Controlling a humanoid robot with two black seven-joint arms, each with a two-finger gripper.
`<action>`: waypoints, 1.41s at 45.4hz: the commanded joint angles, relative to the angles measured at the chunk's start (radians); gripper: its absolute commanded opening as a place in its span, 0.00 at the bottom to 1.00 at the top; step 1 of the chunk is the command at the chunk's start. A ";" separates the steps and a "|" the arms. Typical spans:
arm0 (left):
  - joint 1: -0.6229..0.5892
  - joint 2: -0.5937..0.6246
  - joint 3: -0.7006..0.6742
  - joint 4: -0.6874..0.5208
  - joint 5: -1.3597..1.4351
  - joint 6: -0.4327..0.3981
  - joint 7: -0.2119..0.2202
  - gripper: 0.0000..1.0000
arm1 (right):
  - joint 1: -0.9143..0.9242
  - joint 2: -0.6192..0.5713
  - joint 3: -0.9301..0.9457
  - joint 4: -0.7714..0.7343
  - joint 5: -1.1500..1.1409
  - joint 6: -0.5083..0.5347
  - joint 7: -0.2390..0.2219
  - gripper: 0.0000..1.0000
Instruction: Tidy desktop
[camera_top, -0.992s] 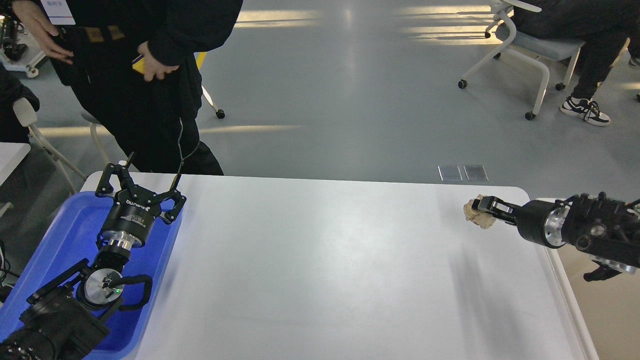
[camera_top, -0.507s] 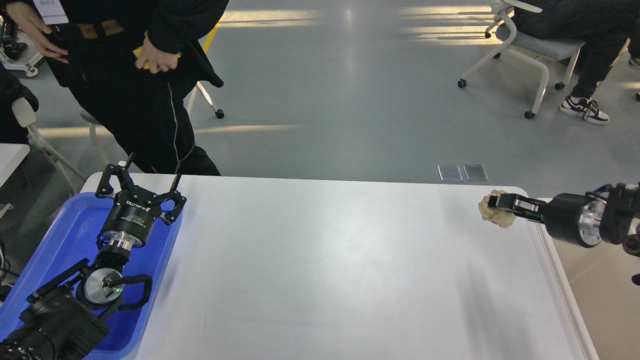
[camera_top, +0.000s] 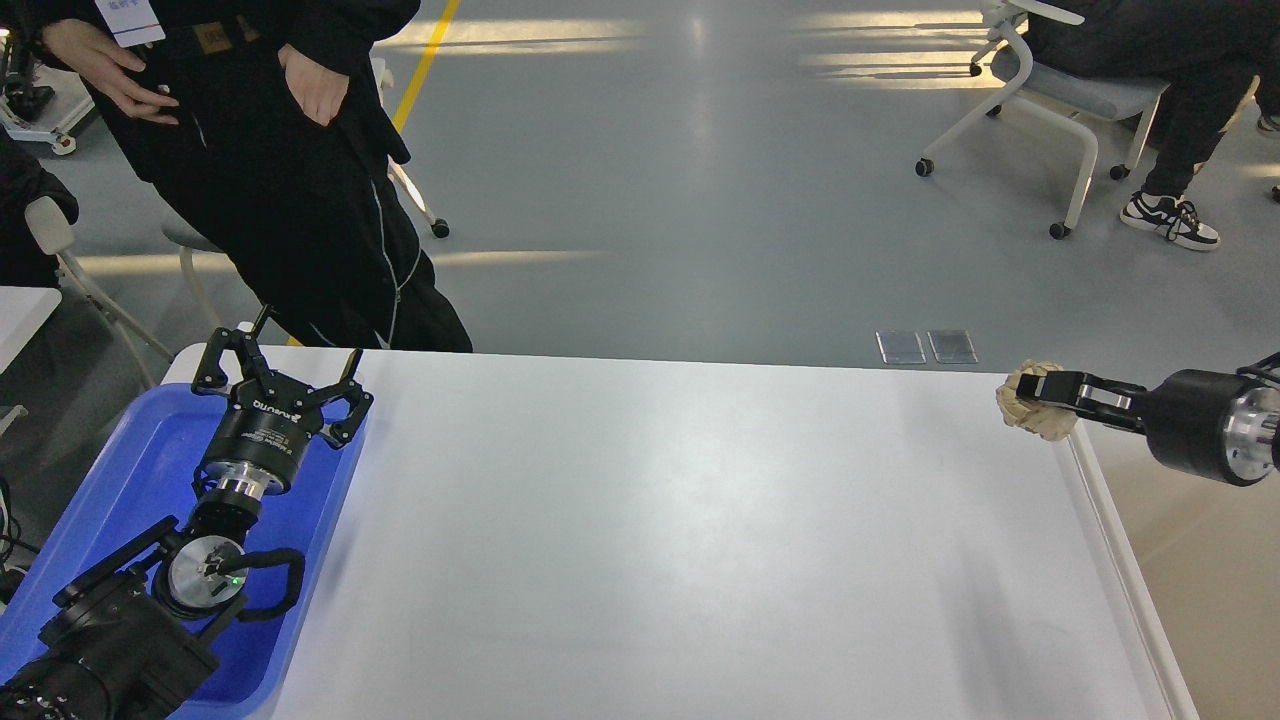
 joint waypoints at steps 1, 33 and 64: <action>0.000 0.000 0.000 0.000 0.000 0.000 0.000 1.00 | -0.001 -0.070 0.018 0.000 0.010 -0.016 0.001 0.00; 0.000 0.000 0.000 0.000 0.000 0.000 0.000 1.00 | -0.114 -0.337 0.060 -0.003 0.446 -0.113 0.030 0.00; 0.000 0.000 0.000 0.000 0.000 0.000 0.000 1.00 | -0.579 -0.015 0.274 -0.518 1.072 -0.069 0.111 0.00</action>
